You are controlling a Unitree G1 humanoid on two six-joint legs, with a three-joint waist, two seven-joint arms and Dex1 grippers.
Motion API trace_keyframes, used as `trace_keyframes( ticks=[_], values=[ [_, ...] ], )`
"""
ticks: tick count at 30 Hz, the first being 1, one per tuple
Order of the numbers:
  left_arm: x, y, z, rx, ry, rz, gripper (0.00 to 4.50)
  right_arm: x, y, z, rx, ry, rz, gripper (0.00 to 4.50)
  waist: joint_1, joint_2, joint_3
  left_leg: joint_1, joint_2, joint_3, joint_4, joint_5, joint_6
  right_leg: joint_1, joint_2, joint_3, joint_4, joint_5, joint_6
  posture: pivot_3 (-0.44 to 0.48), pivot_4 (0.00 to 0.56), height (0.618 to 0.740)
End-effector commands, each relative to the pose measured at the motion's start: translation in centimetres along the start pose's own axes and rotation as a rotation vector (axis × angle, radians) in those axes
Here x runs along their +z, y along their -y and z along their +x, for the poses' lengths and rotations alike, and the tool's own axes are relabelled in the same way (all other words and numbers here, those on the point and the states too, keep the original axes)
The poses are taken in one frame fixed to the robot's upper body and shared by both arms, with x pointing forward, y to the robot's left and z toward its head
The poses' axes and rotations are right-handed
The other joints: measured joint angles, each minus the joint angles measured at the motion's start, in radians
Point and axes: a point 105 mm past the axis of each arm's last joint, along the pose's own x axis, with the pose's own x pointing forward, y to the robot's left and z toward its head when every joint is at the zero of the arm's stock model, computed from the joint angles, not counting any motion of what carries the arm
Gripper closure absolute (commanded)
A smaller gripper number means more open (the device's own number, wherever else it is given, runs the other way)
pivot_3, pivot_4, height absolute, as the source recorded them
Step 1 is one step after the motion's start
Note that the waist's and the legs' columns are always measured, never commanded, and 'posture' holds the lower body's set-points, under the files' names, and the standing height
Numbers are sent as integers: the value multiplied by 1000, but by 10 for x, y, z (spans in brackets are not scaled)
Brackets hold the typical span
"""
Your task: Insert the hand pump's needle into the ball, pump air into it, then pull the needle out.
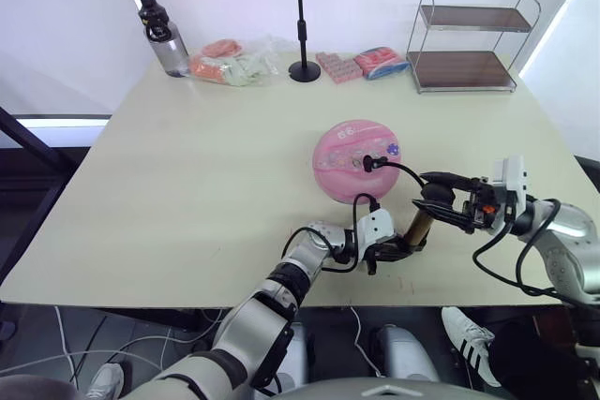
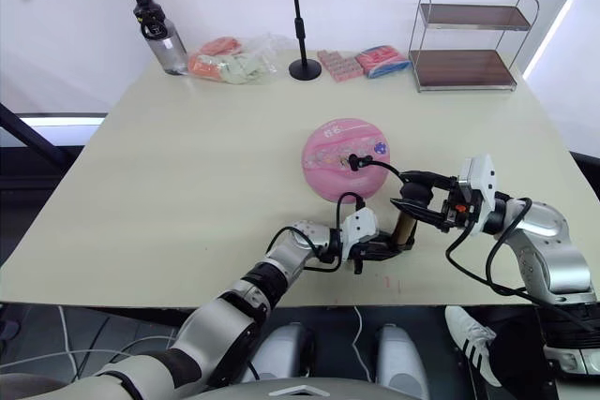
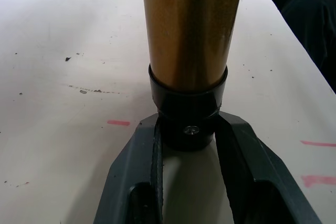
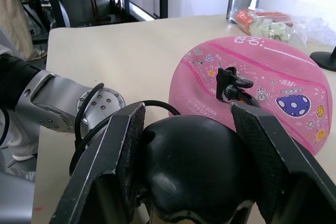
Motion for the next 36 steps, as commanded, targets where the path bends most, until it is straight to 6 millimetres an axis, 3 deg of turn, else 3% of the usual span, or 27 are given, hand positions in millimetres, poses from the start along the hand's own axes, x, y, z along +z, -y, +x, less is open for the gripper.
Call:
trace_keyframes(
  ticks=[1,16,23,26,32,36],
  values=[
    [-43,17,-8,-32,-130,-118,3500,7,8,-12,-19,-51,10,2344,0,0,0,0,0,0,0,0,0,0,0,0,0,0,0,0,150,740],
    [-43,18,-7,-32,-128,-128,3500,117,23,-35,5,10,-89,2344,4,7,11,-7,-2,1,0,0,0,-5,-4,0,-1,0,0,0,150,740],
    [-43,18,-7,-32,-129,-127,3500,152,25,-40,1,39,-105,2344,4,8,12,-7,-2,1,0,0,0,-5,-4,0,-1,0,0,0,150,740],
    [-43,18,-7,-33,-130,-126,3500,176,24,-42,12,100,-114,2344,4,9,13,-7,-2,1,0,0,0,-5,-4,0,-1,0,0,0,150,740],
    [-43,18,-7,-33,-131,-125,3500,175,24,-42,14,67,-104,2344,5,11,14,-14,-3,1,0,0,0,-11,-5,0,-1,1,0,0,150,740],
    [-43,18,-6,-30,-131,-125,3500,135,23,-35,19,-30,-70,2344,5,11,13,-17,-3,-1,1,0,0,-13,-4,-1,-1,1,0,0,150,740]
  ],
)
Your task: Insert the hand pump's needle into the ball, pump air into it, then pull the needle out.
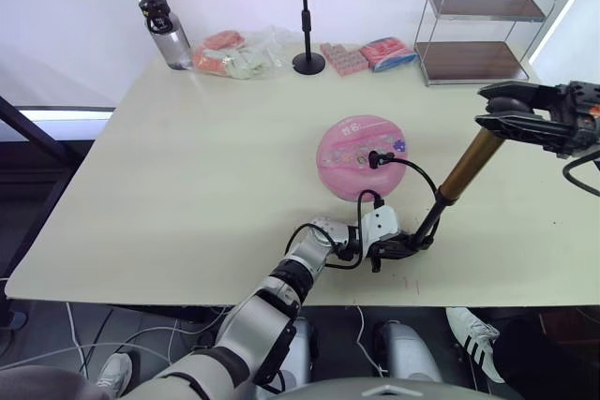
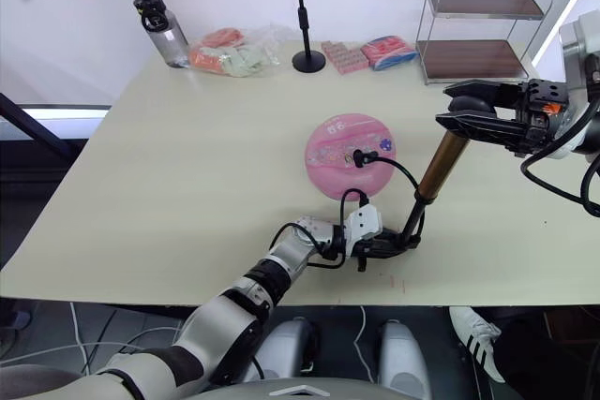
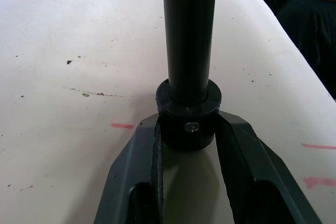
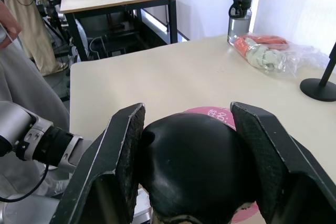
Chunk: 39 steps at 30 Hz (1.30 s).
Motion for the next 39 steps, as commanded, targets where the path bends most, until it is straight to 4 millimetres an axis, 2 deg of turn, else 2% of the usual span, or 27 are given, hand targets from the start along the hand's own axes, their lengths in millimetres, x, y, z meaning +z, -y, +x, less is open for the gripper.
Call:
trace_keyframes(
  ticks=[1,10,15,23,25,32,35,39],
  values=[
    [-52,18,-11,-10,-157,-138,3500,-9,-4,-2,-11,-37,-62,2344,0,1,-1,0,0,0,0,0,0,0,0,0,0,0,0,0,150,740],
    [-52,18,-10,-9,-157,-137,3500,-76,-14,10,-1,-92,21,2344,-2,-6,-9,5,0,0,0,0,0,4,3,0,0,0,0,0,150,740],
    [-51,19,-9,-10,-155,-135,3500,-125,-20,16,-22,-121,52,2344,-3,-11,-12,14,1,0,-2,0,0,11,3,0,0,-1,0,0,150,740],
    [-51,18,-8,0,-151,-143,3500,-165,-31,22,-61,-142,16,2344,-3,-12,-15,16,2,0,-2,0,0,13,3,0,0,-2,1,0,150,740],
    [-51,17,-9,2,-150,-144,3500,-161,-32,25,-64,-125,12,2344,-4,-11,-15,16,2,1,-2,0,0,13,3,1,0,-1,1,0,150,740],
    [-51,18,-8,-4,-148,-148,3500,-115,-20,19,-73,-68,-32,2344,-2,-10,-14,15,2,0,-2,0,0,13,2,0,0,-1,0,0,150,740],
    [-51,19,-8,-7,-146,-151,3500,-92,-15,13,-68,-52,-47,2344,-1,-7,-11,14,1,0,-2,0,0,12,0,0,0,-1,0,0,150,740],
    [-51,19,-8,-9,-144,-152,3500,-51,-9,5,-59,11,-55,2344,0,-1,-5,12,0,1,-2,0,0,11,-1,0,-1,-1,0,0,150,740]
  ],
)
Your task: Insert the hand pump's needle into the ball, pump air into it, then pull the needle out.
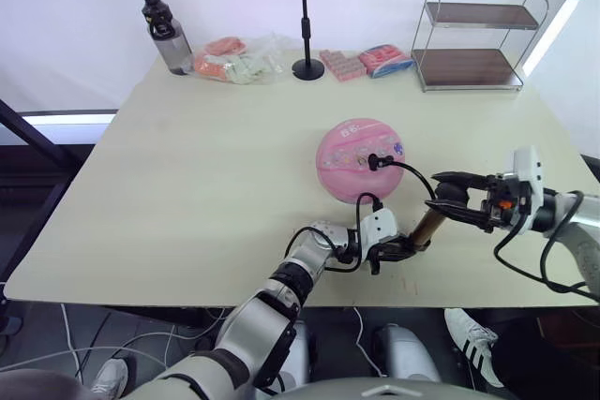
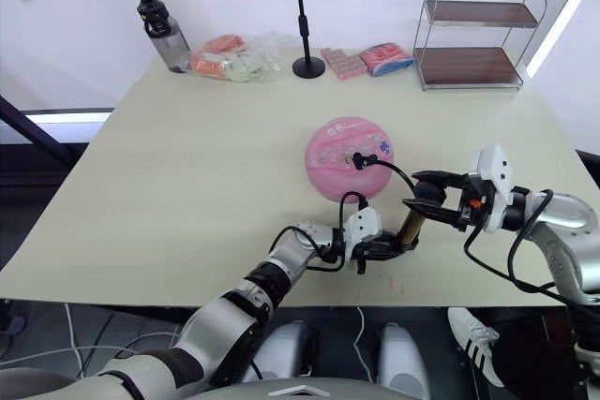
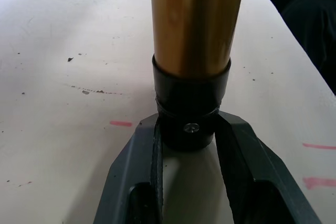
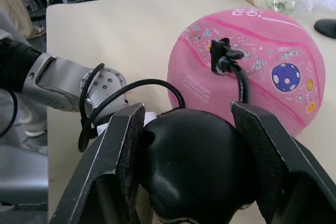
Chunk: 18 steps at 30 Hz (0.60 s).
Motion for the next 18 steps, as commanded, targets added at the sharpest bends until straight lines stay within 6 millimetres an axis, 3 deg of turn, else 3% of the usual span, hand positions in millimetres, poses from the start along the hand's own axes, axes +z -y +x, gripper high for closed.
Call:
trace_keyframes(
  ticks=[1,6,13,18],
  values=[
    [-46,17,-8,-24,-139,-133,3500,59,5,-16,-18,116,-104,2344,0,0,1,0,0,0,0,0,0,0,0,0,0,0,0,0,150,740],
    [-46,18,-8,-22,-136,-135,3500,100,6,-28,5,155,-140,2344,0,3,5,0,0,0,0,0,0,0,0,-1,0,0,0,0,150,740],
    [-46,18,-7,-22,-134,-140,3500,139,3,-34,34,194,-168,2344,-1,3,6,0,0,0,0,0,0,0,0,-1,-1,0,0,0,150,740],
    [-46,18,-7,-18,-132,-139,3500,148,2,-33,50,211,-152,2344,1,3,6,-5,0,0,0,0,0,-5,0,0,-1,0,0,0,150,740]
  ],
)
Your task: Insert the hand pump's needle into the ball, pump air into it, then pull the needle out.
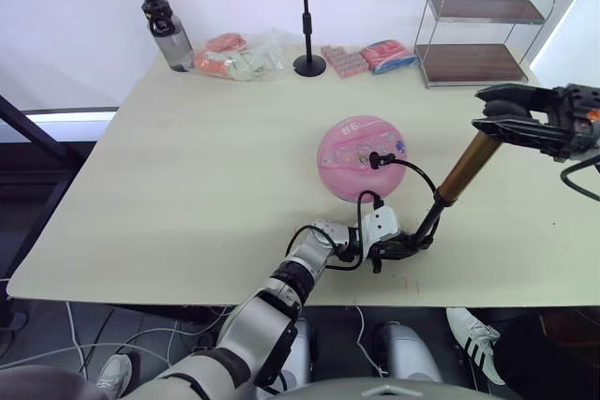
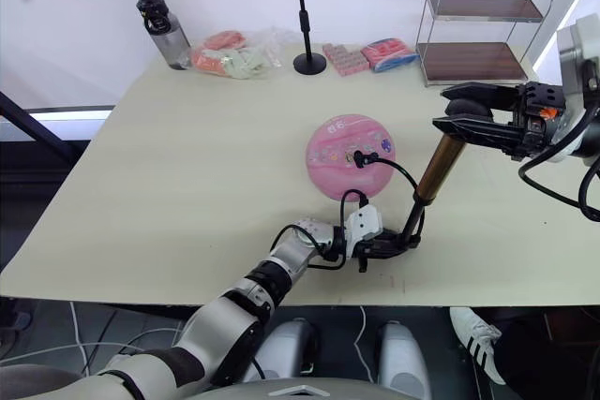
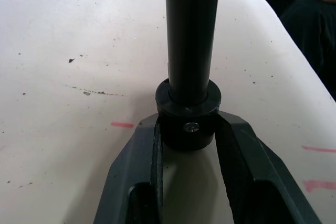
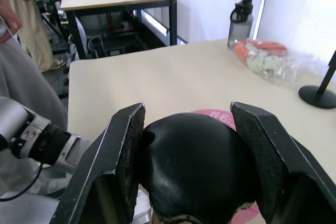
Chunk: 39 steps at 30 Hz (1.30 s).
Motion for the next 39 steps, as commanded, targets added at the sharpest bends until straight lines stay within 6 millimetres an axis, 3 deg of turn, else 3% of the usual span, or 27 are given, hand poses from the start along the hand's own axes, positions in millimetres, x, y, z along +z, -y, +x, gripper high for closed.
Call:
trace_keyframes(
  ticks=[1,11,21,28,30,34,39],
  values=[
    [-50,19,-9,-16,-151,-137,3500,37,-7,-7,1,92,-118,2344,0,1,0,-3,0,0,0,0,0,-2,0,0,0,0,0,0,150,740],
    [-51,18,-10,-15,-156,-127,3500,-39,-9,2,1,-66,-23,2344,-1,3,-4,-6,-1,-1,2,0,0,-5,1,-1,1,1,0,0,150,740],
    [-51,19,-10,-14,-156,-126,3500,-117,-19,10,-4,-150,30,2344,-1,-5,-15,-4,-1,-2,2,0,0,-3,4,-1,1,0,0,0,150,740],
    [-51,18,-10,-12,-154,-126,3500,-171,-30,16,-22,-202,26,2344,-2,-8,-16,7,0,-1,0,0,0,5,5,0,1,0,0,0,150,740],
    [-51,18,-11,-10,-154,-126,3500,-174,-31,18,-33,-187,13,2344,-3,-9,-17,9,1,-1,0,0,0,7,5,0,1,-1,1,0,150,740],
    [-52,17,-11,-7,-154,-129,3500,-153,-26,18,-36,-146,-23,2344,-3,-10,-18,9,1,-1,0,0,0,7,5,0,1,-1,0,0,150,740],
    [-52,17,-12,-10,-155,-132,3500,-107,-21,17,3,-78,-33,2344,-2,-8,-16,9,2,-1,0,0,0,7,4,0,1,0,-1,0,150,740]
  ],
)
